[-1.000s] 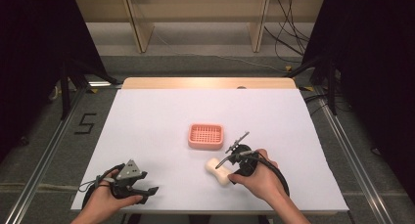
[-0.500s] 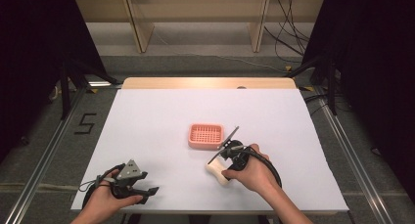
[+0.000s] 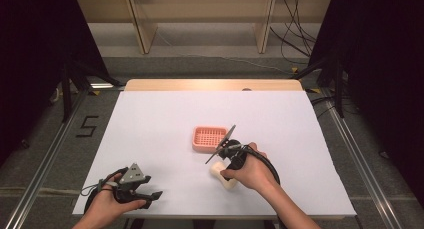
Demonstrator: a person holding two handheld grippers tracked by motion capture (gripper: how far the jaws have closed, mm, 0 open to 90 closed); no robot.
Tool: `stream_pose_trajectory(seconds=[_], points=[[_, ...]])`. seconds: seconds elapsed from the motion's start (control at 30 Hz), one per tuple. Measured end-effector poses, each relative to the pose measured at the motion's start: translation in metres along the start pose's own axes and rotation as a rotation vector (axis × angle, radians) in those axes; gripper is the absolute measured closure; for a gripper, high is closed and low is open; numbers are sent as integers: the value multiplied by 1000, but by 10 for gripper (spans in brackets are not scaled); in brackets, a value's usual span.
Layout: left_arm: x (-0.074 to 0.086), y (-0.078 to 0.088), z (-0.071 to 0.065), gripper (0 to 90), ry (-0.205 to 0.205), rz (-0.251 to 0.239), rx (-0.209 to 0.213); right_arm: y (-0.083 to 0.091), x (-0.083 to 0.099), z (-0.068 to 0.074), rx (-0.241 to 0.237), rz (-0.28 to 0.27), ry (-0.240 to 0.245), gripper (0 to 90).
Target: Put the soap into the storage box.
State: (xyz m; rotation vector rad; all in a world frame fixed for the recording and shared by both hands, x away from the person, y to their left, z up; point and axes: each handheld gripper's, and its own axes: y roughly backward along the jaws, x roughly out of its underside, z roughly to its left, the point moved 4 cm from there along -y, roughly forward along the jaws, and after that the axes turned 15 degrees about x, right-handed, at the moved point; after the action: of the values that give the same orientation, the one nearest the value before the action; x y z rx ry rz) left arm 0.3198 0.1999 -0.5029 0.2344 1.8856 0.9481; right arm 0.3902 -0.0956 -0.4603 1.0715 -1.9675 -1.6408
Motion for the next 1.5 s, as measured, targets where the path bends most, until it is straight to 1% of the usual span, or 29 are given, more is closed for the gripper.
stream_pose_trajectory(seconds=[0.03,0.07,0.1,0.17,0.2,0.23,0.33,0.37,0.4,0.5,0.53,0.57,0.6,0.63,0.67,0.7,0.73,0.77,0.97,1.0,1.03,1.07,1.13,1.17,1.23,1.3,1.4,1.43,1.5], points=[[0,0,-1,321,15,-10,1,0,-3,1,-3,4,-1,409],[0,0,-1,321,10,-12,2,0,-4,1,2,5,-10,410],[0,0,-1,321,-2,-4,6,0,-5,1,-4,5,4,410],[0,0,0,321,0,-4,0,-1,-6,0,-8,0,14,409],[0,0,0,321,-1,5,2,-1,-8,4,-10,25,-7,409],[0,0,0,321,-3,-5,-1,-2,-9,3,-10,18,15,409],[0,0,0,321,-6,-1,-1,-3,-12,4,-9,27,15,409],[0,0,-1,321,-4,-4,0,-3,-14,4,-2,24,29,409],[0,0,0,321,-5,-3,-1,-3,-14,5,-13,41,9,410],[0,0,0,321,-6,-2,0,-5,-17,5,-23,54,27,410],[0,0,-1,321,1,-5,2,-5,-17,6,-21,59,15,410],[0,-1,-1,321,14,-15,4,-6,-18,5,-19,59,27,411],[0,0,-1,321,8,-10,2,-5,-18,7,-26,82,1,412],[0,1,0,321,-4,0,1,-6,-19,8,-37,70,-12,412],[0,1,0,321,-4,-5,0,-6,-21,8,-45,63,7,413],[0,1,0,321,-4,-4,0,-5,-21,9,-45,77,-7,414],[0,1,0,320,-4,-4,0,-7,-22,7,-48,59,16,414],[0,1,0,321,-4,-5,0,-6,-22,10,-53,77,-8,414],[0,1,0,321,-4,-4,1,-10,-26,12,-64,83,16,415],[0,1,0,320,-4,-4,1,-9,-26,14,-62,94,-7,415],[0,1,0,321,-4,-5,2,-11,-27,13,-58,84,16,415],[0,1,0,320,-4,-4,2,-12,-28,13,-58,80,15,415],[0,1,0,320,-5,-4,4,-12,-28,15,-62,109,0,416],[0,1,0,320,-6,-4,3,-15,-29,14,-57,89,27,417],[0,1,0,321,-6,-4,2,-16,-29,14,-58,90,25,417],[0,1,0,320,-5,-3,2,-16,-29,18,-67,117,1,419],[1,1,0,320,-4,-2,3,-17,-29,17,-75,113,7,420],[1,1,0,320,-3,-4,6,-19,-29,18,-81,126,-5,422],[1,1,0,320,-5,0,12,-21,-29,17,-71,127,5,423]])
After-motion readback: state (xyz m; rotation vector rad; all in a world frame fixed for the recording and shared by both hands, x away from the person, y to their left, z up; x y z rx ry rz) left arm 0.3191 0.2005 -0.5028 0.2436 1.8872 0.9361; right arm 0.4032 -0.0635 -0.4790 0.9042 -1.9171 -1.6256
